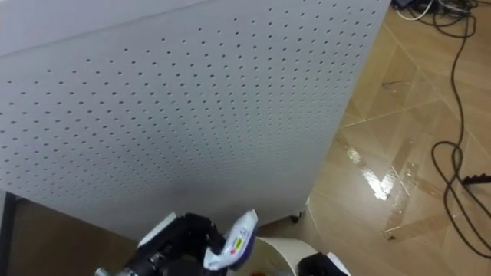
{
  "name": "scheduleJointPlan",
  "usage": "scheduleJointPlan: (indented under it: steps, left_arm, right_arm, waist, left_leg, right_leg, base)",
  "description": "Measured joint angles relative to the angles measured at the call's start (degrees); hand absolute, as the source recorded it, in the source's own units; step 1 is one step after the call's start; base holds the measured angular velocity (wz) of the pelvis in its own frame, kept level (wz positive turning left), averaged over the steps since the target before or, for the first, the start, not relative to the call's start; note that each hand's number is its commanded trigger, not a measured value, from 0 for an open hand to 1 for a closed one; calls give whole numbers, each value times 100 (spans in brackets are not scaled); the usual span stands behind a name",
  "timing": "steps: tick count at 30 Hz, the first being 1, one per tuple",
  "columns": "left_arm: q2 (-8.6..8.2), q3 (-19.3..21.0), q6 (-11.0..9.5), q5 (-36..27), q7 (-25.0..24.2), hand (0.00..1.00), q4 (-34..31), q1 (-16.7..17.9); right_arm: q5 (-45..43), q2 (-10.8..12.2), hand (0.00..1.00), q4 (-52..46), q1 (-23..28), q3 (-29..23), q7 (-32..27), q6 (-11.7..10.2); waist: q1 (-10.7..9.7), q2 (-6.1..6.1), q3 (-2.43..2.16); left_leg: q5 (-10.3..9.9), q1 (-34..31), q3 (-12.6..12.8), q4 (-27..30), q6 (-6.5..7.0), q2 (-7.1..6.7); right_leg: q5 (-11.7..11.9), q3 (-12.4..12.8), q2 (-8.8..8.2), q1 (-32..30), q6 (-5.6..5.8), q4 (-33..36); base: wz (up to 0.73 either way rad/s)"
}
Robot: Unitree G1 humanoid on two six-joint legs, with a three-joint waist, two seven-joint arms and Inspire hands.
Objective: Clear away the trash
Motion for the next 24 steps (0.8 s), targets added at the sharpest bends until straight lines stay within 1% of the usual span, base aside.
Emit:
scheduleJointPlan:
  steps: [3, 4, 8, 11, 12, 13, 14, 15, 16, 19, 22, 24]
  left_arm:
    - [-23, -94, 56, -3, -153, 100, 226, -6]
    - [-26, -128, 67, 0, -176, 100, 289, -16]
    - [-59, -353, 246, 69, -306, 100, 572, -45]
    - [-61, -535, 293, 105, -390, 100, 695, -51]
    - [-64, -573, 303, 111, -440, 61, 746, -52]
    - [-68, -587, 307, 111, -455, 45, 773, -54]
    - [-68, -614, 325, 120, -489, 19, 806, -55]
    - [-67, -627, 331, 122, -538, 6, 808, -55]
    - [-68, -635, 331, 122, -545, 0, 807, -55]
    - [-70, -661, 332, 177, -559, 0, 807, -49]
    - [-51, -661, 405, 189, -733, 0, 807, -48]
    - [-41, -669, 461, 189, -833, 0, 806, -44]
  right_arm:
    - [16, 8, 100, 0, 3, 18, 70, 15]
    - [33, 11, 100, 0, 3, 28, 83, 35]
    - [279, 26, 100, 0, 0, 140, 109, 160]
    - [462, 21, 100, 0, 5, 296, 107, 212]
    - [477, 20, 100, 0, 6, 344, 110, 213]
    - [482, 16, 100, 0, 6, 374, 111, 213]
    - [512, 16, 100, -2, 15, 426, 111, 214]
    - [577, 17, 100, -2, 24, 437, 111, 216]
    - [620, 11, 100, -3, 23, 451, 110, 218]
    - [660, 5, 100, -5, 25, 471, 111, 218]
    - [674, -8, 100, -2, 33, 471, 110, 219]
    - [681, -22, 100, 1, 33, 471, 104, 222]
  waist:
    - [-2, 0, -2]
    - [-1, -1, -3]
    - [-5, -5, -7]
    - [-5, -8, -9]
    - [-7, -8, -10]
    - [-13, -8, -10]
    - [-24, -7, -11]
    - [-21, -8, -11]
    - [-19, -9, -13]
    - [-7, -12, -28]
    - [-8, -17, -34]
    - [-9, -34, -51]
  left_leg:
    - [3, 5, 3, 14, 4, 6]
    - [4, 10, 4, 13, 5, 6]
    - [13, 17, 9, 11, 13, 4]
    - [12, 12, 43, 21, 13, 9]
    - [12, 11, 64, 24, 13, 14]
    - [12, 10, 73, 29, 13, 16]
    - [12, 4, 94, 48, 13, 22]
    - [12, -8, 103, 64, 13, 25]
    - [12, -19, 106, 73, 13, 25]
    - [12, -73, 126, 139, 13, 37]
    - [12, -81, 127, 199, 13, 52]
    - [11, -81, 127, 210, 12, 52]
  right_leg:
    - [2, 15, 10, 5, -4, 10]
    - [3, 32, 14, 8, -4, 11]
    - [6, 74, 14, 5, -10, 28]
    - [6, 119, 14, -35, -10, 88]
    - [6, 140, 18, -47, -10, 96]
    - [6, 145, 18, -51, -10, 101]
    - [6, 131, 18, -51, -10, 110]
    - [6, 138, 21, -60, -10, 122]
    - [6, 136, 20, -75, -10, 133]
    - [13, 134, 18, -137, -21, 197]
    - [14, 132, 21, -136, -28, 259]
    - [-10, 108, 6, -128, -70, 278]
  base:
    - [0]
    - [0]
    - [0]
    - [-4]
    - [-8]
    - [-6]
    - [0]
    - [0]
    - [0]
    - [0]
    - [0]
    - [0]
